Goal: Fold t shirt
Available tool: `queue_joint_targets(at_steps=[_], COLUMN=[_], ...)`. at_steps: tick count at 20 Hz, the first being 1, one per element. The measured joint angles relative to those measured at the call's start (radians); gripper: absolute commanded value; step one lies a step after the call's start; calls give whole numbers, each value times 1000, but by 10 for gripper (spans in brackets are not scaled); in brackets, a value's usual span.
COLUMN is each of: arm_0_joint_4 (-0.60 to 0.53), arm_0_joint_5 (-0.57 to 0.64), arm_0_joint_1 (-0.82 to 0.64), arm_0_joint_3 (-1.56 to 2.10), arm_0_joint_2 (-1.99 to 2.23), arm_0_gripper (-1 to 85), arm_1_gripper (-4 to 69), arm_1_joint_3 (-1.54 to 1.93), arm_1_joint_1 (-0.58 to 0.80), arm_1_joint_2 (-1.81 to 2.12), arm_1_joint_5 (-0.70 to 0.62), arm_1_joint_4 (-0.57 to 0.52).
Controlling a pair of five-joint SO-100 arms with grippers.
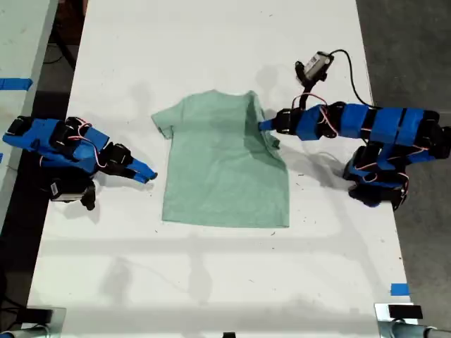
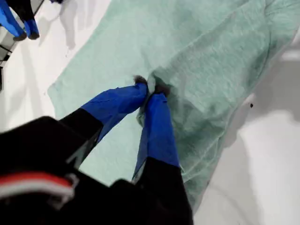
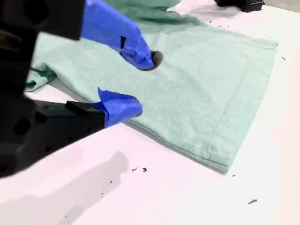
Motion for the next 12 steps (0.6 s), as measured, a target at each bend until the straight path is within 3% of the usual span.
queue_joint_targets(at_steps=[6, 9, 12], arm_0_joint_4=[0, 0, 0], arm_0_joint_5=[0, 0, 0], arm_0_joint_1=[0, 0, 0], arm_0_joint_3=[0, 0, 0], arm_0_joint_2=[0, 0, 0], arm_0_gripper=[126, 126, 126], arm_1_gripper=[38, 218, 230], arm_1_joint_3=[-229, -344, -426], arm_1_joint_1=[-63, -89, -95], arm_1_joint_2=[-357, -497, -515], arm_1_joint_5=[2, 2, -2], arm_1_joint_4=[-66, -46, 41])
